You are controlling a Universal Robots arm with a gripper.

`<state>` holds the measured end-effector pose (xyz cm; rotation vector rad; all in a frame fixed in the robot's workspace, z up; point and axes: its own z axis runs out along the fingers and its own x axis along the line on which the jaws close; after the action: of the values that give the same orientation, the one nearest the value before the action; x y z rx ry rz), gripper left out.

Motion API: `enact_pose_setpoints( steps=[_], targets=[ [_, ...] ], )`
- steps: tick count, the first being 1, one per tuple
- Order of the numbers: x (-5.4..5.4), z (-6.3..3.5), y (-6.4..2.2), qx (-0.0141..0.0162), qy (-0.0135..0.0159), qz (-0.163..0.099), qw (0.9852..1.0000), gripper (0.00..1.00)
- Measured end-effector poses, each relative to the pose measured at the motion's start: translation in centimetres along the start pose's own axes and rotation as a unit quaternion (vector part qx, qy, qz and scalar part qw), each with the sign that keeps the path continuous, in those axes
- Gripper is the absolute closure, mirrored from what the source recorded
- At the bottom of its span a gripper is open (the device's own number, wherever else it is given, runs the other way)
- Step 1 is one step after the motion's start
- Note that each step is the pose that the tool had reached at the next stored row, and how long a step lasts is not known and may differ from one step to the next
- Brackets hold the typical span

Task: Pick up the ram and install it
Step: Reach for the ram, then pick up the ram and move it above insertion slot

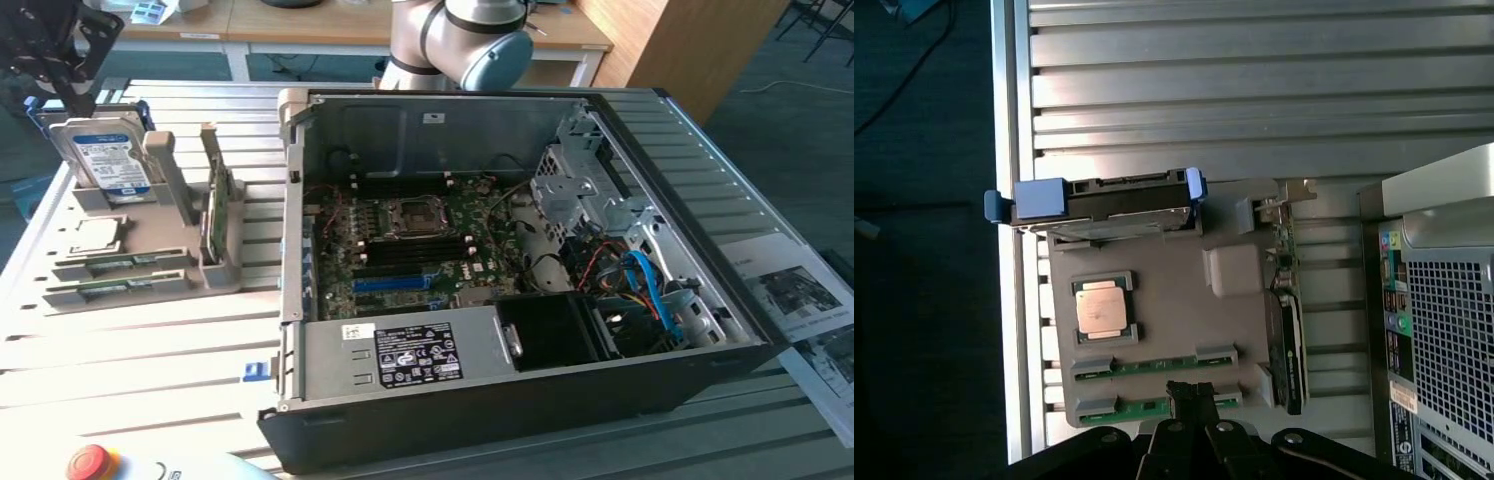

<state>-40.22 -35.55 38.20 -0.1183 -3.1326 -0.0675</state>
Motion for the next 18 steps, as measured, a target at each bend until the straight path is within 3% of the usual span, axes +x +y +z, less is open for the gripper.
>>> enact_pose_setpoints(
  steps=[18],
  targets=[
    [0.0, 0.0, -0.03, 0.0, 0.0, 0.0, 1.0, 0.89]
  ],
)
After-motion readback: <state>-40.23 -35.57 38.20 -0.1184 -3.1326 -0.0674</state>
